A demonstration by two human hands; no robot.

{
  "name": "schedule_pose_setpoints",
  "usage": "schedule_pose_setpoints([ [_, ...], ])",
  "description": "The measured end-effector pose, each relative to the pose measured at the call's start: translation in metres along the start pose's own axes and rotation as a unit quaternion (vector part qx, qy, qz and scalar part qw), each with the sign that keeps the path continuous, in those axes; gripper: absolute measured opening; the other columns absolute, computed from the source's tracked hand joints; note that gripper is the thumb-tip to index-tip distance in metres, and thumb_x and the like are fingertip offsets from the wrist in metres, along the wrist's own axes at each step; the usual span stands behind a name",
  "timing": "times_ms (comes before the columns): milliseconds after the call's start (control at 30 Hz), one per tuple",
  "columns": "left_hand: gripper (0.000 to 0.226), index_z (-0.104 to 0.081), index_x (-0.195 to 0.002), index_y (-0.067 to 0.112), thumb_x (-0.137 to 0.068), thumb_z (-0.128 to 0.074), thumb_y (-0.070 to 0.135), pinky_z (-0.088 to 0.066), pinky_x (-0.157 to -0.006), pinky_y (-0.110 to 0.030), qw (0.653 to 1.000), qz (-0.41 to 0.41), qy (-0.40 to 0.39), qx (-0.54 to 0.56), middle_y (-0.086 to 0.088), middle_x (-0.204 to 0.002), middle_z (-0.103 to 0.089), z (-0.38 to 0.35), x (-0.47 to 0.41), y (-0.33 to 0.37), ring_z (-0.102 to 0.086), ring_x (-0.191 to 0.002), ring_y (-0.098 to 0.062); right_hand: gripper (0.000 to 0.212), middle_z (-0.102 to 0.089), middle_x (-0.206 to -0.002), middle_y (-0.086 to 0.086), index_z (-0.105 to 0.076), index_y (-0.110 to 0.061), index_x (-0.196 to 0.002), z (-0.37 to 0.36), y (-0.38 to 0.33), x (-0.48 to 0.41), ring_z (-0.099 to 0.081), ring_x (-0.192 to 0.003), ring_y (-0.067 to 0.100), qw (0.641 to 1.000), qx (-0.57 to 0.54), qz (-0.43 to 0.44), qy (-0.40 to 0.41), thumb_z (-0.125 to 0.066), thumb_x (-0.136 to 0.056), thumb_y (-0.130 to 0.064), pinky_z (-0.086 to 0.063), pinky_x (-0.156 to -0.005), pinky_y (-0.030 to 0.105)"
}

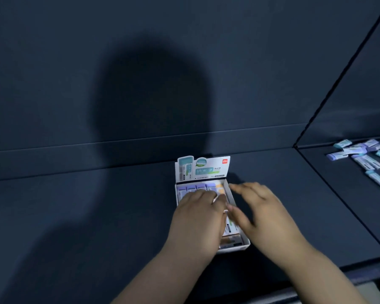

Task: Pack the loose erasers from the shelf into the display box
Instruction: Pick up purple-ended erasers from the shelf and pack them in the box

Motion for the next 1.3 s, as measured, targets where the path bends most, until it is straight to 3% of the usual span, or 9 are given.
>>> schedule_pose_setpoints([
  [133, 0.037, -0.071, -0.091, 0.022, -0.075, -0.042, 0.036, -0.051, -0.068, -0.026, 0.999, -0.005, 0.002, -0.035, 0.006, -0.079, -0.067, -0.004, 0.002, 0.021, -0.063, -0.073, -0.016, 0.045, -0.061, -0.110, 0.001, -0.058, -0.017, -0.119, 0.013, 0.019, 0.016, -0.058, -0.101, 0.022, 0.999, 0.030, 0.014, 0.000, -0.055, -0.083, -0.041, -0.050, -0.089, 0.039],
  [233, 0.030, -0.071, -0.092, 0.019, -0.072, -0.056, 0.035, -0.051, -0.068, -0.028, 0.999, -0.007, 0.013, -0.043, 0.004, -0.078, -0.067, -0.011, 0.003, 0.049, -0.063, -0.073, -0.020, 0.044, -0.061, -0.112, 0.002, -0.058, -0.015, -0.120, 0.029, 0.046, 0.032, -0.057, -0.103, 0.024, 0.999, 0.051, 0.018, -0.003, -0.064, -0.082, -0.036, -0.049, -0.089, 0.040],
  [400, 0.041, -0.071, -0.099, 0.021, -0.076, -0.041, 0.037, -0.052, -0.072, -0.027, 0.999, -0.032, 0.019, -0.032, 0.006, -0.083, -0.068, -0.037, -0.004, 0.130, -0.064, -0.075, -0.017, 0.045, -0.062, -0.112, 0.002, -0.060, -0.014, -0.118, 0.070, 0.111, 0.067, -0.059, -0.102, 0.025, 0.996, 0.082, 0.034, -0.017, -0.068, -0.079, -0.036, -0.050, -0.087, 0.040],
  [600, 0.037, -0.070, -0.103, 0.023, -0.068, -0.074, 0.038, -0.051, -0.082, -0.029, 0.998, -0.035, 0.022, -0.053, 0.009, -0.087, -0.069, -0.080, -0.025, 0.239, -0.065, -0.082, -0.014, 0.045, -0.060, -0.113, 0.002, -0.062, -0.015, -0.117, 0.136, 0.214, 0.115, -0.055, -0.105, 0.026, 0.994, 0.099, -0.002, -0.035, -0.066, -0.079, -0.040, -0.048, -0.089, 0.040],
  [700, 0.044, -0.070, -0.106, 0.022, -0.065, -0.077, 0.038, -0.051, -0.083, -0.031, 0.998, -0.022, 0.011, -0.065, 0.008, -0.090, -0.069, -0.098, -0.036, 0.278, -0.066, -0.084, -0.014, 0.046, -0.059, -0.114, 0.002, -0.061, -0.015, -0.117, 0.161, 0.256, 0.135, -0.054, -0.108, 0.026, 0.994, 0.094, -0.035, -0.044, -0.065, -0.079, -0.041, -0.047, -0.091, 0.042],
  [1133, 0.057, -0.070, -0.107, 0.017, -0.057, -0.083, 0.039, -0.053, -0.077, -0.034, 0.996, -0.021, 0.007, -0.082, 0.003, -0.092, -0.070, -0.137, -0.102, 0.319, -0.067, -0.083, -0.017, 0.047, -0.054, -0.120, -0.002, -0.060, -0.018, -0.120, 0.199, 0.329, 0.129, -0.048, -0.117, 0.019, 0.995, 0.054, -0.078, -0.026, -0.065, -0.079, -0.041, -0.035, -0.102, 0.030],
  [1300, 0.054, -0.072, -0.102, 0.018, -0.055, -0.083, 0.040, -0.054, -0.075, -0.035, 0.997, -0.036, 0.004, -0.074, 0.003, -0.090, -0.069, -0.143, -0.140, 0.320, -0.067, -0.081, -0.018, 0.048, -0.052, -0.125, -0.002, -0.058, -0.019, -0.122, 0.209, 0.349, 0.101, -0.046, -0.120, 0.019, 0.993, 0.066, -0.091, -0.024, -0.064, -0.080, -0.043, -0.035, -0.105, 0.032],
])
Point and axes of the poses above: each hand's wrist, its own x-axis away from the middle knuckle, its own z-axis out of the back of the hand, y = z × x, the point moved 9 cm from there along -x, towards the middle knuckle
